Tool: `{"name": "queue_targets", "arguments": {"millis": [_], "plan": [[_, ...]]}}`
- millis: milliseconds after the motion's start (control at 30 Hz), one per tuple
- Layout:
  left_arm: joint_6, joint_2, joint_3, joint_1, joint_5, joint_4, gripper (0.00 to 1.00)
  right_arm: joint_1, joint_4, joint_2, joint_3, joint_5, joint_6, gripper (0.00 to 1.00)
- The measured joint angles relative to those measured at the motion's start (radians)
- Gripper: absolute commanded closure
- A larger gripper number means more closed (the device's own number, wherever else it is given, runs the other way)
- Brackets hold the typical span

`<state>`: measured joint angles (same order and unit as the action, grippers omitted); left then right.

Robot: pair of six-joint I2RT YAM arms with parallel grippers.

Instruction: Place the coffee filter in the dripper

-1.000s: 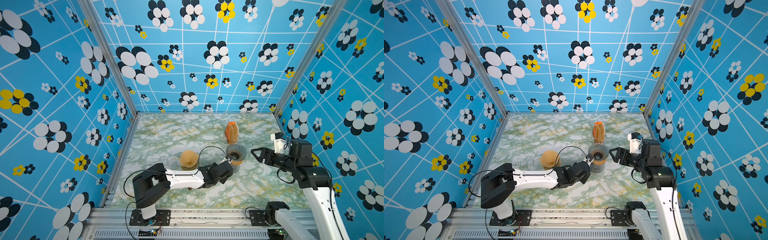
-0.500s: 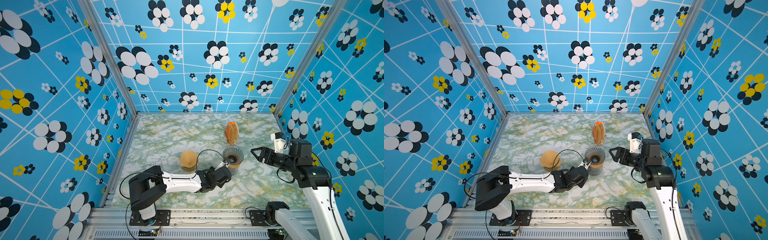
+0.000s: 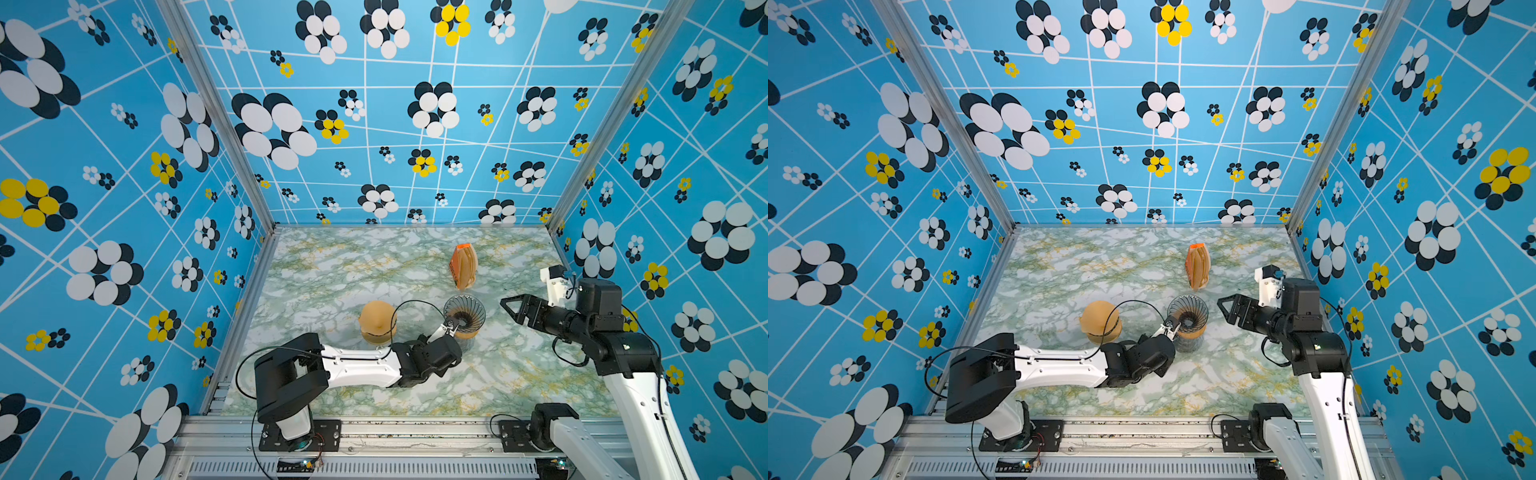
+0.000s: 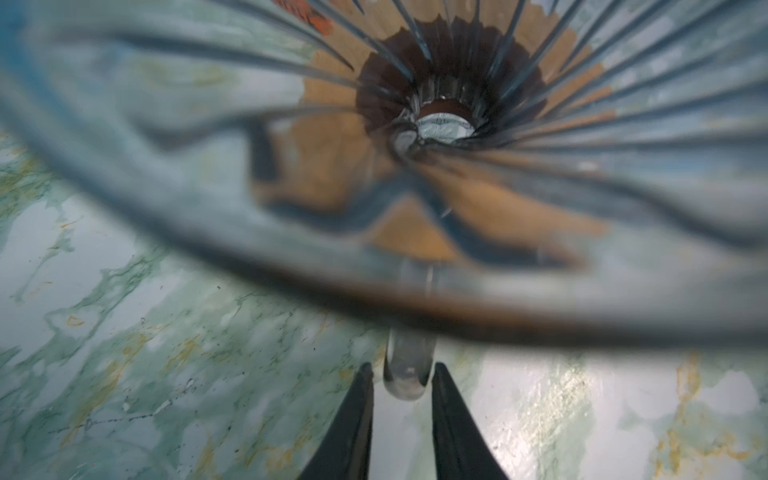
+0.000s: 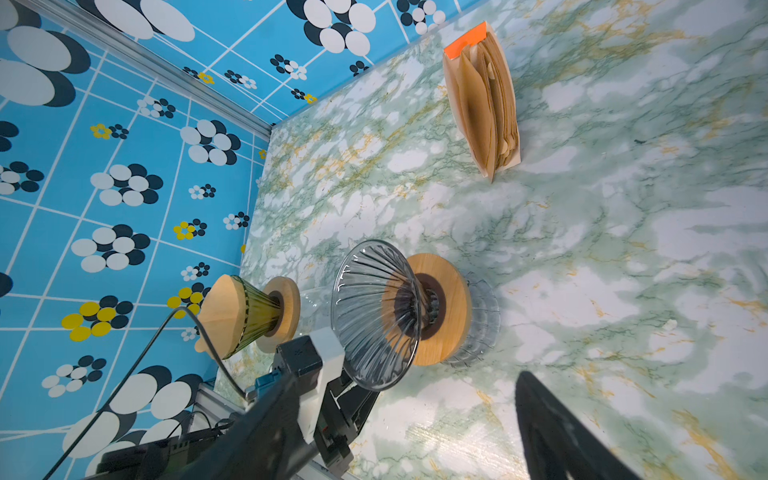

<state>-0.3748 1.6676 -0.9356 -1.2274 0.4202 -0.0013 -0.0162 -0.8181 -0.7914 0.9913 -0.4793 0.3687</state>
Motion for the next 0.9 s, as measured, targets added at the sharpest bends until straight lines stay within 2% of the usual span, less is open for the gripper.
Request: {"name": "queue_targets", "arguments": {"millis": [100,233,300,367,467,733,900], "plan": [[-0.002,-0.031,0.000,-0.002,0.001,-0.010,0.59,0.000,0.013,-0.013,-0.004,-0.028,0.013,0.25],[-0.003,-0.081,0.000,-0.004,0.007,-0.031,0.58,0.000,0.022,-0.050,-0.019,-0.062,0.023,0.35],[-0.003,-0.106,-0.003,-0.005,0.006,-0.050,0.58,0.000,0.022,-0.069,-0.021,-0.073,0.030,0.39],[-0.004,-0.130,-0.015,-0.005,0.000,-0.077,0.52,-0.005,0.028,-0.087,-0.024,-0.080,0.035,0.40],[-0.018,-0.163,-0.050,0.001,-0.039,-0.129,0.52,-0.019,0.053,-0.110,-0.037,-0.087,0.040,0.43],[-0.072,-0.266,-0.116,0.097,-0.285,-0.201,0.52,-0.045,0.143,-0.186,-0.101,-0.117,0.079,0.53],[-0.182,-0.307,-0.093,0.227,-0.477,-0.185,0.49,-0.056,0.182,-0.217,-0.101,-0.127,0.081,0.58]]}}
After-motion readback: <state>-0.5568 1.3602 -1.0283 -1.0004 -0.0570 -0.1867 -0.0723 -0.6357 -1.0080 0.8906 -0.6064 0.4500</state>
